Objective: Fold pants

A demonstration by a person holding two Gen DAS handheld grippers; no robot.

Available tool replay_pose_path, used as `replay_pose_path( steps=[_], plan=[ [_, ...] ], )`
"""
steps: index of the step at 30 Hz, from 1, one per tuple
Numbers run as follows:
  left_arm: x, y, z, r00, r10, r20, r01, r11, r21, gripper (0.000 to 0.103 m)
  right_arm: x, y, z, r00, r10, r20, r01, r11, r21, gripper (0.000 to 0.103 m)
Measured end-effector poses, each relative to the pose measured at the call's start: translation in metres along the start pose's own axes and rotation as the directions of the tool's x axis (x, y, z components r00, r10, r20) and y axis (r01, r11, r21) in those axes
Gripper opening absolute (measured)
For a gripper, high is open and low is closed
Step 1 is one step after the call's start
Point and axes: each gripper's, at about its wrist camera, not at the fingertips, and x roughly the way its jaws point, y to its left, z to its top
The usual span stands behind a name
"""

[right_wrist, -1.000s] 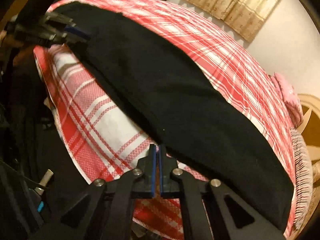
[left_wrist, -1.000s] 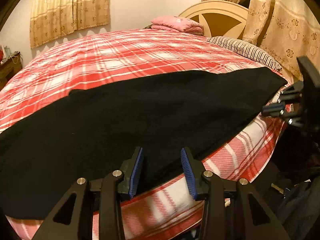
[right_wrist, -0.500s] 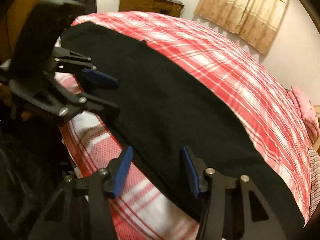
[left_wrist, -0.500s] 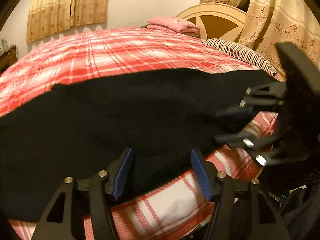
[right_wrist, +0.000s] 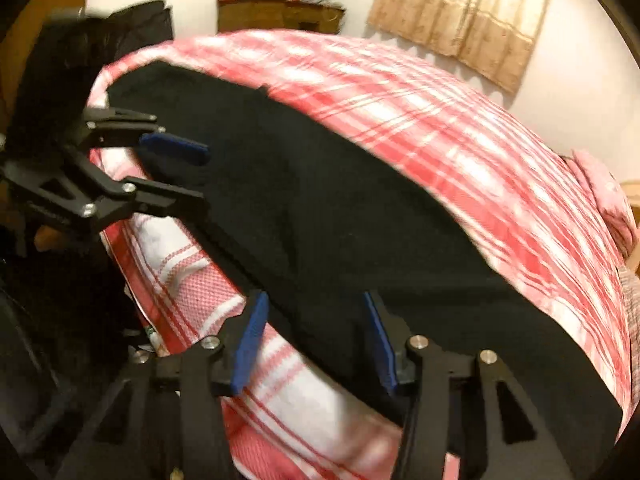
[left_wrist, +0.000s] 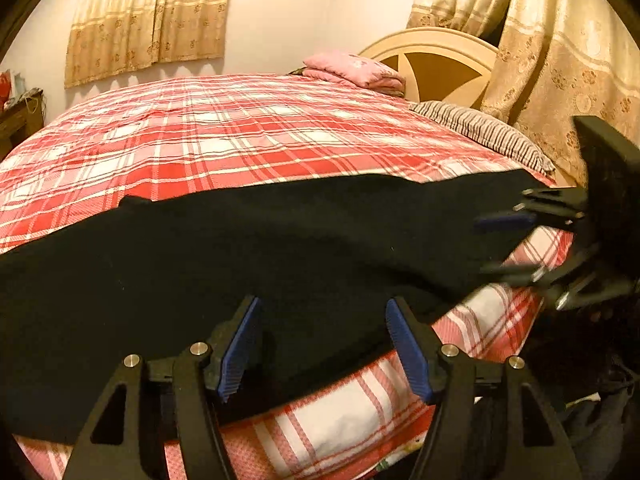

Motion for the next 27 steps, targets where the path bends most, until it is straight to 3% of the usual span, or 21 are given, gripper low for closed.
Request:
replay_pose_path(
  steps=[4, 6, 11, 13, 16, 20, 22, 27],
  plan=[
    [0.013, 0.003, -0.003, 0.999, 0.025, -0.024, -0.025, 1.0, -0.002, 0.066, -0.035, -0.044, -0.013, 0.998, -0.05, 0.048, 0.042, 0.987, 0.154, 0.06],
    [0.02, 0.0, -0.008, 0.998, 0.056, -0.041, -0.055, 0.998, 0.025, 0.066, -0.049, -0.074, -0.027, 0.994, -0.095, 0.045, 0.08, 0.96, 0.269, 0.062],
    [0.021, -0.011, -0.006, 0.993, 0.113, -0.042, -0.109, 0.991, 0.081, 0.069, -0.054, -0.146, -0.077, 0.974, -0.209, -0.082, 0.223, 0.848, 0.482, 0.061],
    [0.02, -0.012, -0.001, 0.99, 0.132, -0.043, -0.129, 0.989, 0.073, 0.069, -0.058, -0.159, -0.088, 0.985, -0.169, -0.03, 0.159, 0.834, 0.528, 0.061],
    [0.018, -0.01, 0.005, 0.987, 0.157, -0.026, -0.156, 0.986, 0.055, 0.07, -0.066, -0.162, -0.085, 0.985, -0.171, -0.01, 0.147, 0.816, 0.558, 0.062],
    [0.025, -0.004, 0.003, 0.98, 0.193, -0.051, -0.191, 0.981, 0.031, 0.075, -0.067, -0.167, -0.082, 0.967, -0.254, -0.018, 0.219, 0.793, 0.569, 0.074],
    [0.027, 0.0, 0.0, 0.977, 0.207, -0.057, -0.206, 0.978, 0.022, 0.075, -0.058, -0.177, -0.089, 0.957, -0.285, -0.061, 0.268, 0.777, 0.569, 0.074],
    [0.026, 0.0, 0.0, 0.975, 0.213, -0.055, -0.213, 0.977, 0.017, 0.079, -0.056, -0.176, -0.092, 0.949, -0.308, -0.068, 0.295, 0.791, 0.535, 0.078]
  ],
)
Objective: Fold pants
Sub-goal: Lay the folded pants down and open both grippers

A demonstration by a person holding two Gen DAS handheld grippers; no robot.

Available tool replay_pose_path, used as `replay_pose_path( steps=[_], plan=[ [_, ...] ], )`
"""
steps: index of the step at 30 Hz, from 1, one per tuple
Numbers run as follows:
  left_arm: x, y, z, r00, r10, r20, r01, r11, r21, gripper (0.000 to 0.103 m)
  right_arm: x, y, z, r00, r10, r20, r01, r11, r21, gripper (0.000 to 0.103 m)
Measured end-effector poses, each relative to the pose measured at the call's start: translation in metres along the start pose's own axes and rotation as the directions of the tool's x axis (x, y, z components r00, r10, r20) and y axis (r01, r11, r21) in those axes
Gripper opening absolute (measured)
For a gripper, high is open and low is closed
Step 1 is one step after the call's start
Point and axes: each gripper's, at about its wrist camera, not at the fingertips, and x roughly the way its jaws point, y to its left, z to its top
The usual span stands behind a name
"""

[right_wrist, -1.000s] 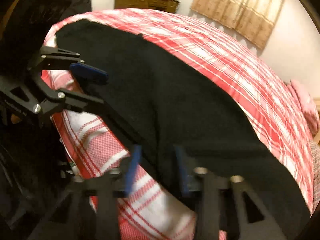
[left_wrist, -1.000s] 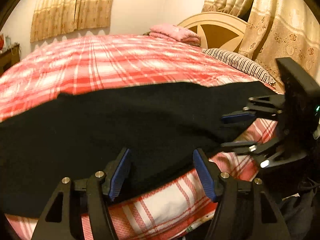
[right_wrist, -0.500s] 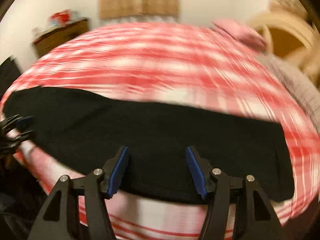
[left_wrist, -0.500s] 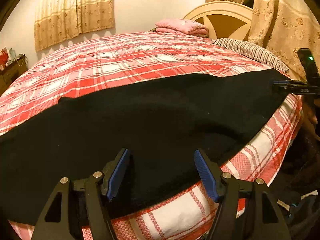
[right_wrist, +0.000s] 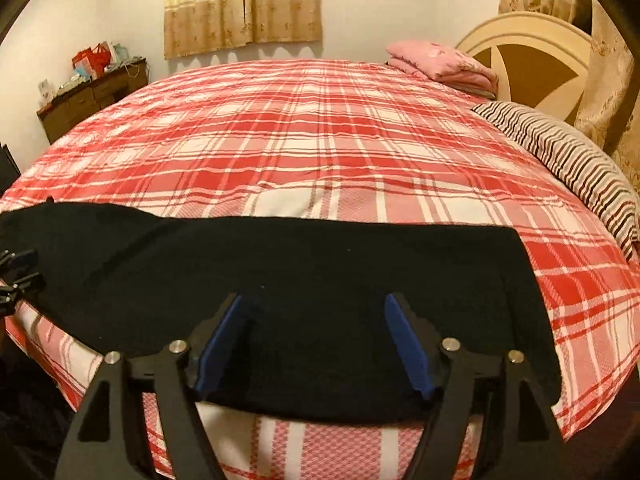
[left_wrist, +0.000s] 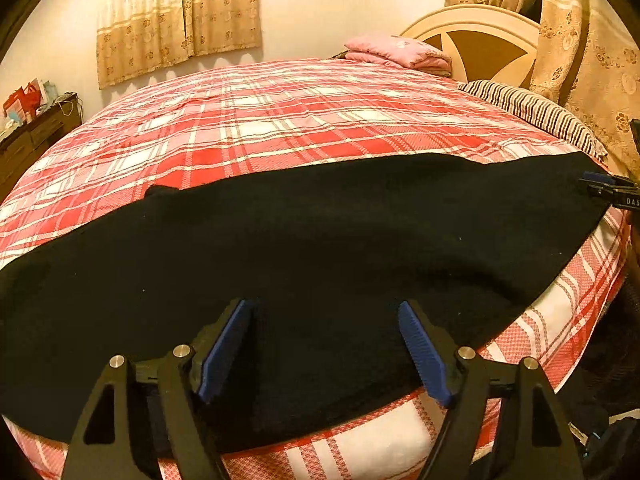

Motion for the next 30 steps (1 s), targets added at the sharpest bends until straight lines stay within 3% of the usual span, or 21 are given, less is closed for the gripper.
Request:
replay_pose_path(
  steps=[6, 9, 13, 18, 21, 23, 27, 30],
  plan=[
    [-0.003, 0.003, 0.001, 1.0, -0.004, -0.002, 0.004, 1.0, -0.015, 0.079, -0.006, 0.003, -0.006, 1.0, -0.027, 0.014, 0.027, 0.999, -0.034, 0.079],
    [-0.006, 0.009, 0.001, 1.0, 0.007, 0.005, -0.007, 0.999, -0.037, 0.079, -0.023, -0.013, -0.005, 0.998, 0.043, 0.053, -0.047, 0.997, 0.069, 0.079],
    [-0.016, 0.025, 0.001, 0.999, 0.038, 0.031, -0.035, 0.996, -0.08, 0.079, -0.05, -0.047, -0.007, 0.992, 0.001, 0.128, -0.027, 0.98, 0.199, 0.079],
    [-0.026, 0.055, -0.004, 0.987, 0.15, 0.059, -0.142, 0.982, -0.125, 0.079, -0.067, -0.104, -0.021, 0.991, 0.021, 0.132, -0.074, 0.911, 0.406, 0.079],
    [-0.031, 0.073, -0.008, 0.981, 0.182, 0.061, -0.169, 0.971, -0.172, 0.079, -0.068, -0.132, -0.034, 0.991, 0.033, 0.131, -0.096, 0.853, 0.512, 0.078],
    [-0.033, 0.082, -0.012, 0.978, 0.197, 0.065, -0.181, 0.963, -0.199, 0.079, -0.068, -0.143, -0.039, 0.988, 0.058, 0.142, -0.127, 0.828, 0.546, 0.072],
    [-0.034, 0.097, -0.021, 0.972, 0.228, 0.056, -0.21, 0.951, -0.228, 0.079, -0.063, -0.142, -0.038, 0.979, 0.139, 0.149, -0.2, 0.802, 0.563, 0.068],
    [-0.032, 0.103, -0.027, 0.972, 0.232, 0.046, -0.214, 0.946, -0.244, 0.079, -0.058, -0.136, -0.037, 0.984, 0.128, 0.127, -0.177, 0.81, 0.559, 0.067]
  ],
)
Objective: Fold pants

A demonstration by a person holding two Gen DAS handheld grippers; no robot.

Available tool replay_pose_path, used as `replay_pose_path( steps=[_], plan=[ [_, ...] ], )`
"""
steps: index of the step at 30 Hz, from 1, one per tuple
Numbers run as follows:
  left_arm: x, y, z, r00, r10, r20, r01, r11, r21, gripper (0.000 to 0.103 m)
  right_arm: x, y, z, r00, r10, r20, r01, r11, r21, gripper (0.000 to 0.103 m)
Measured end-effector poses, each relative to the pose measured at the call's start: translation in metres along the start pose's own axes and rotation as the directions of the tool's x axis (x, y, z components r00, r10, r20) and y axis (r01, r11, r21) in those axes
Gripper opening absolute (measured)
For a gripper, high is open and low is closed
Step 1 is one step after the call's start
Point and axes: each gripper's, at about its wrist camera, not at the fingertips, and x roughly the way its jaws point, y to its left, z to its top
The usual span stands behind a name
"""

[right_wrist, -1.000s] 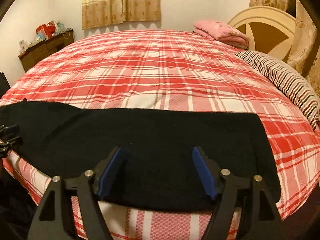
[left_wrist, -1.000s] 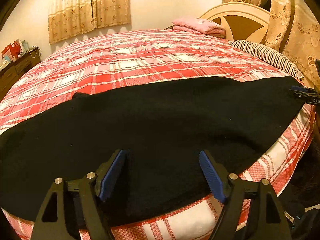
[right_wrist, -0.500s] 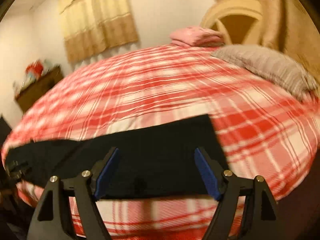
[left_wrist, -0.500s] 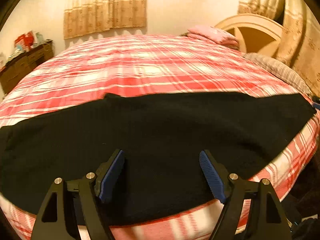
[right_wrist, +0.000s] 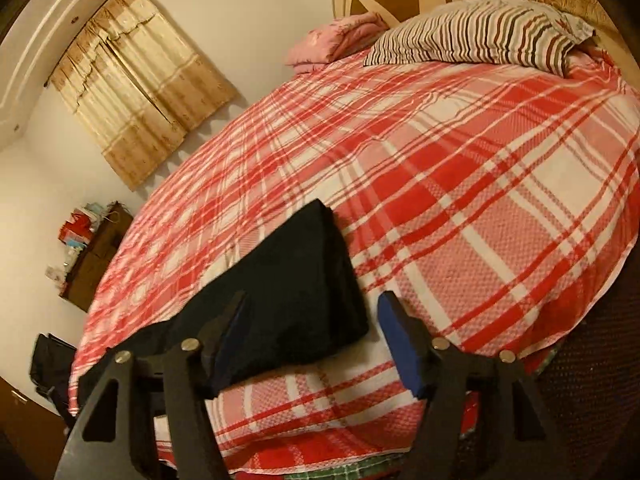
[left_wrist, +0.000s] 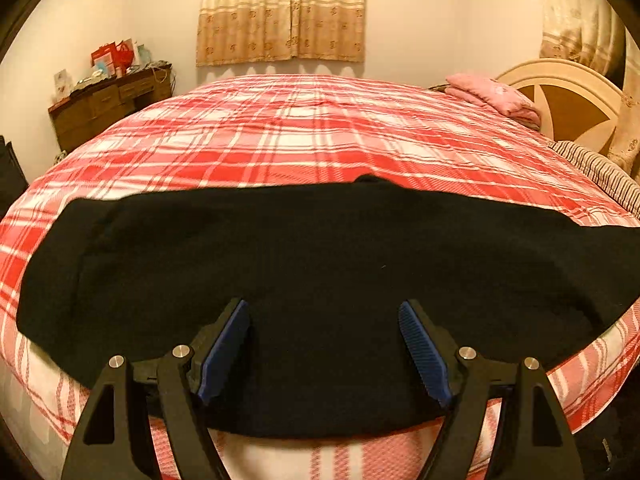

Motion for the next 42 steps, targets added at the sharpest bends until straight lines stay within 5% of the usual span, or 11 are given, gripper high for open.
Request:
replay_pose_path(
  steps=[8, 9, 11, 16, 24, 33, 42],
  plan=[
    [0.002, 0.005, -0.001, 1.0, 0.0, 0.003, 0.0, 1.0, -0.004, 0.079, 0.01, 0.002, 0.0, 1.0, 0.007, -0.007, -0.007, 1.0, 0.022, 0.056],
    [0.001, 0.005, -0.001, 1.0, -0.001, 0.003, 0.001, 1.0, -0.005, 0.079, 0.015, 0.002, 0.001, 1.0, 0.013, -0.002, -0.013, 1.0, 0.011, 0.051],
    [0.001, 0.007, -0.001, 1.0, -0.003, 0.008, 0.003, 1.0, -0.009, 0.079, 0.02, -0.001, 0.002, 1.0, 0.007, 0.0, -0.007, 1.0, 0.013, 0.02],
    [0.0, 0.02, 0.003, 1.0, 0.014, 0.016, -0.014, 0.999, -0.045, 0.079, 0.011, 0.0, 0.001, 0.998, 0.066, 0.017, -0.066, 0.998, 0.021, 0.017],
    [-0.002, 0.027, 0.004, 1.0, -0.004, 0.01, 0.004, 0.999, -0.046, 0.079, -0.018, 0.101, 0.004, 0.978, 0.194, 0.074, -0.174, 0.96, -0.22, 0.016],
    [-0.002, 0.036, 0.002, 1.0, -0.013, 0.004, 0.013, 0.998, -0.066, 0.079, 0.014, 0.227, -0.022, 0.926, 0.371, -0.064, -0.364, 0.837, -0.409, 0.016],
    [-0.012, 0.03, 0.003, 0.992, -0.126, 0.028, 0.128, 0.988, -0.088, 0.079, 0.082, 0.307, -0.09, 0.897, 0.366, -0.248, -0.442, 0.734, -0.515, 0.016]
  ],
)
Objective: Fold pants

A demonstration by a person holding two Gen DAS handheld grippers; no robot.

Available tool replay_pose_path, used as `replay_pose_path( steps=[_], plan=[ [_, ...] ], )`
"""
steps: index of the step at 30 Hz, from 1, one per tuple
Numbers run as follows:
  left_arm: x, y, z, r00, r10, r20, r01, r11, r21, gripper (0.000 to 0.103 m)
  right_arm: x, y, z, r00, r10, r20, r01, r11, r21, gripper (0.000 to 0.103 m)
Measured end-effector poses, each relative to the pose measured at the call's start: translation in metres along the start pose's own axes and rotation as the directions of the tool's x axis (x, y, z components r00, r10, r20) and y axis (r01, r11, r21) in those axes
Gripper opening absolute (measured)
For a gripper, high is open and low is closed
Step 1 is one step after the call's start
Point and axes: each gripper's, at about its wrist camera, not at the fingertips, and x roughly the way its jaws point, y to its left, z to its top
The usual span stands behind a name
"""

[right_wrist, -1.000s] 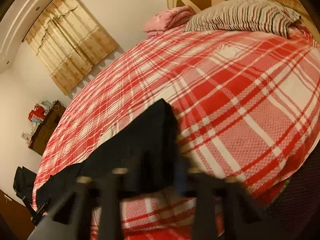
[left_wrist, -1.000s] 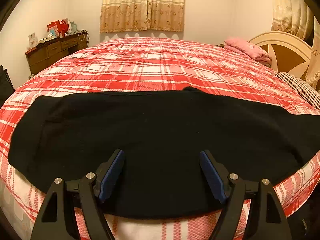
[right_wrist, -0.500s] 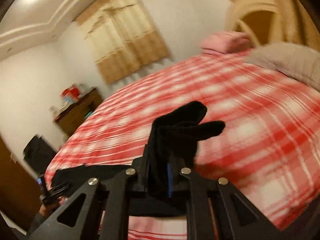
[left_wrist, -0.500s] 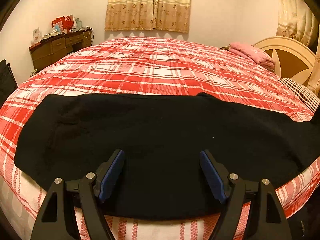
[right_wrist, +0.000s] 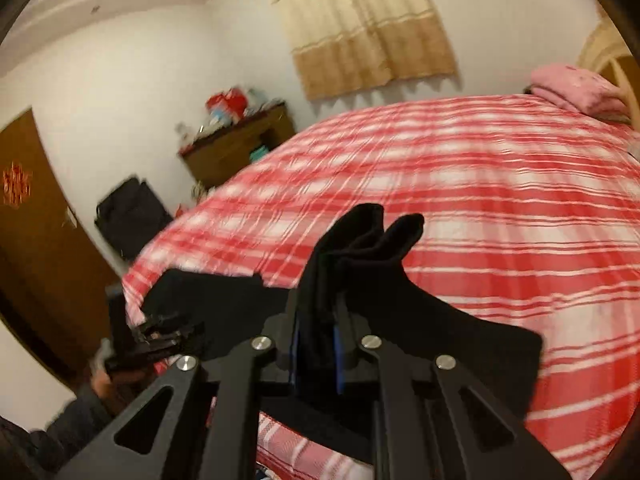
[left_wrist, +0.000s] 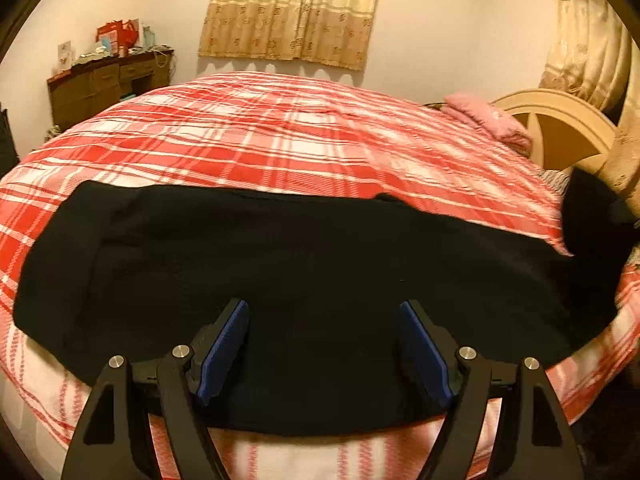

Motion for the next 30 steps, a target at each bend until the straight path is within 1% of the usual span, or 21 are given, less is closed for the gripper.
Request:
replay_pose_path(
  steps=[3, 5, 7, 8, 9, 10, 11, 12, 14, 15, 17, 19, 20, 21, 22, 23, 24, 26, 27, 30],
  plan=[
    [-0.004, -0.009, 0.002, 0.998, -0.07, 0.007, 0.07, 0.998, -0.009, 0.079, 0.037, 0.013, -0.017, 0.997, -0.009, -0.072, 0.004, 0.998, -0.062, 0.016],
    [-0.003, -0.017, 0.004, 0.994, -0.11, 0.001, 0.11, 0.994, -0.005, 0.079, 0.059, 0.016, -0.031, 0.99, -0.014, -0.138, 0.002, 0.996, -0.088, 0.016],
    [0.001, -0.03, 0.007, 0.989, -0.145, -0.012, 0.145, 0.989, 0.014, 0.079, 0.082, 0.017, -0.049, 0.974, -0.026, -0.224, -0.004, 0.991, -0.135, 0.017],
    [0.003, -0.039, 0.01, 0.986, -0.168, -0.022, 0.169, 0.985, 0.029, 0.079, 0.089, 0.019, -0.055, 0.966, -0.046, -0.256, 0.001, 0.985, -0.17, 0.021],
    [0.005, -0.046, 0.011, 0.982, -0.185, -0.027, 0.186, 0.982, 0.035, 0.079, 0.09, 0.02, -0.061, 0.96, -0.052, -0.274, -0.002, 0.982, -0.19, 0.021],
    [0.007, -0.055, 0.013, 0.977, -0.212, -0.034, 0.213, 0.976, 0.036, 0.079, 0.087, 0.02, -0.062, 0.96, -0.042, -0.278, -0.013, 0.981, -0.194, 0.031],
    [0.012, -0.065, 0.016, 0.966, -0.255, -0.046, 0.257, 0.966, 0.031, 0.079, 0.081, 0.019, -0.06, 0.96, -0.016, -0.279, -0.038, 0.981, -0.188, 0.053],
    [0.015, -0.072, 0.018, 0.958, -0.281, -0.054, 0.283, 0.959, 0.028, 0.079, 0.071, 0.017, -0.058, 0.963, 0.015, -0.269, -0.064, 0.983, -0.175, 0.06],
    [0.025, -0.092, 0.021, 0.942, -0.327, -0.078, 0.33, 0.943, 0.037, 0.079, 0.052, 0.01, -0.054, 0.971, 0.034, -0.236, -0.074, 0.984, -0.162, 0.062],
    [0.032, -0.103, 0.022, 0.933, -0.346, -0.098, 0.351, 0.935, 0.045, 0.079, 0.047, 0.008, -0.053, 0.974, 0.029, -0.225, -0.066, 0.985, -0.161, 0.062],
    [0.047, -0.119, 0.024, 0.928, -0.347, -0.138, 0.356, 0.933, 0.049, 0.079, 0.032, -0.008, -0.052, 0.982, 0.013, -0.188, -0.039, 0.99, -0.136, 0.063],
    [0.061, -0.131, 0.025, 0.917, -0.357, -0.177, 0.368, 0.929, 0.029, 0.079, 0.023, -0.022, -0.053, 0.987, 0.002, -0.16, -0.017, 0.996, -0.092, 0.064],
    [0.068, -0.137, 0.025, 0.916, -0.346, -0.201, 0.356, 0.934, 0.014, 0.077, 0.021, -0.032, -0.053, 0.989, -0.006, -0.145, -0.003, 0.998, -0.063, 0.064],
    [0.07, -0.14, 0.024, 0.916, -0.341, -0.211, 0.35, 0.937, 0.008, 0.066, 0.018, -0.043, -0.053, 0.991, -0.021, -0.13, 0.017, 0.999, -0.028, 0.065],
    [0.071, -0.142, 0.024, 0.916, -0.34, -0.215, 0.349, 0.937, 0.005, 0.059, 0.015, -0.053, -0.052, 0.992, -0.039, -0.121, 0.04, 0.999, 0.0, 0.065],
    [0.072, -0.145, 0.024, 0.914, -0.341, -0.222, 0.35, 0.937, 0.002, 0.047, 0.013, -0.059, -0.05, 0.992, -0.048, -0.113, 0.05, 0.999, 0.013, 0.065],
    [0.073, -0.148, 0.024, 0.912, -0.34, -0.228, 0.351, 0.936, 0.007, 0.032, 0.009, -0.067, -0.049, 0.994, -0.057, -0.091, 0.06, 0.998, 0.031, 0.065],
    [0.071, -0.154, 0.023, 0.929, -0.296, -0.224, 0.313, 0.949, 0.043, 0.016, 0.006, -0.075, -0.045, 0.995, -0.071, -0.064, 0.074, 0.996, 0.058, 0.068],
    [0.067, -0.154, 0.023, 0.935, -0.283, -0.213, 0.299, 0.953, 0.047, 0.014, 0.005, -0.078, -0.044, 0.996, -0.068, -0.055, 0.072, 0.994, 0.079, 0.068],
    [0.051, -0.145, 0.029, 0.935, -0.313, -0.165, 0.318, 0.948, 0.004, 0.013, 0.003, -0.08, -0.045, 0.998, -0.056, -0.034, 0.059, 0.993, 0.102, 0.068]
  ],
)
